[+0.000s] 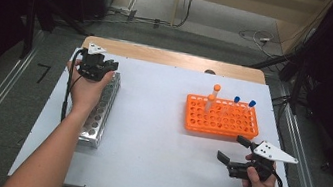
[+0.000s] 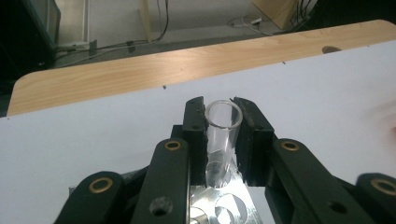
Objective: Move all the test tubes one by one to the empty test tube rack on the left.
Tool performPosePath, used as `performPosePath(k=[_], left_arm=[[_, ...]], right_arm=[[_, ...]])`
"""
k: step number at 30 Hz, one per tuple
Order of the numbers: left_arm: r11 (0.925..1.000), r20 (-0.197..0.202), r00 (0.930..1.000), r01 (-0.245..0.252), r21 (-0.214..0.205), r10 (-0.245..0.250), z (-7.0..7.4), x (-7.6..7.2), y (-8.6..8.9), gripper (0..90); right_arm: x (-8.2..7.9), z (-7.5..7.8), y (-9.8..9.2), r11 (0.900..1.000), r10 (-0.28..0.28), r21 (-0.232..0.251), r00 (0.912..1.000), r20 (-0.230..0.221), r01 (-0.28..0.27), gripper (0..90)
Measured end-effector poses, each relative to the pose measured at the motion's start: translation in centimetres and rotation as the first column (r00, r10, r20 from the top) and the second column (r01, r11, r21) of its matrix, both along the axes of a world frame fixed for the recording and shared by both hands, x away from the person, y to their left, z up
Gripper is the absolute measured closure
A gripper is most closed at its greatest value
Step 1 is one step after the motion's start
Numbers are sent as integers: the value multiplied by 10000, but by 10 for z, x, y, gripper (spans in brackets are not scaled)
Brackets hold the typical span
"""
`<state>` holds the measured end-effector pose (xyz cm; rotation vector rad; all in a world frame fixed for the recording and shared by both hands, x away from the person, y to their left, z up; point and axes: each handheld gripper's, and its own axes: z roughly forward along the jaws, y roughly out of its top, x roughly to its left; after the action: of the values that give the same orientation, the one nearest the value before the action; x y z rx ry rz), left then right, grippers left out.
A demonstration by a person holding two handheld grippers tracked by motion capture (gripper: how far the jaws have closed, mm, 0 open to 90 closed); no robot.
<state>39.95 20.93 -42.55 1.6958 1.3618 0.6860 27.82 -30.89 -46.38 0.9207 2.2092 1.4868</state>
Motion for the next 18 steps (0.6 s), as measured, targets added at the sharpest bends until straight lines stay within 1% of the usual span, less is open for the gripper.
performPosePath(k=[5, 9, 11, 12, 14, 15, 16, 17, 18], left_arm=[[9998, -260, 9996, 126, 125, -123, -4, 2, -1, 757], [9996, -633, 9978, 211, 178, -199, -8, 4, -1, 754], [9996, -732, 9970, 250, 124, -240, -8, 4, -1, 750], [9996, -723, 9970, 265, -1, -264, -8, 4, 0, 742], [9995, -707, 9971, 269, -191, -282, -7, 4, 0, 705], [9993, -661, 9973, 310, -196, -322, -6, 3, 0, 692], [9991, -644, 9972, 371, -204, -384, -5, 2, 0, 639], [9989, -647, 9969, 426, -196, -438, -5, 2, 0, 607], [9988, -647, 9969, 443, -198, -455, -4, 1, -1, 607]], right_arm=[[0, -1, 1, 10000, 24, -21, 10000, -27, -24, 26], [0, -1, 1, 10000, 17, -30, 10000, -78, -17, 26], [1, -1, 1, 10000, 15, -23, 10000, -86, -15, 26], [1, -2, 1, 10000, 3, -10, 10000, -90, -4, 26], [1, -2, 1, 10000, 0, 8, 9999, -105, 0, 26], [1, -2, 1, 10000, -3, 12, 9999, -116, 3, 26], [1, -2, 1, 10000, -3, 18, 9999, -129, 4, 26], [1, -2, 1, 10000, -3, 18, 9999, -129, 4, 26], [1, -2, 1, 10000, -2, 24, 9999, -133, 3, 25]])
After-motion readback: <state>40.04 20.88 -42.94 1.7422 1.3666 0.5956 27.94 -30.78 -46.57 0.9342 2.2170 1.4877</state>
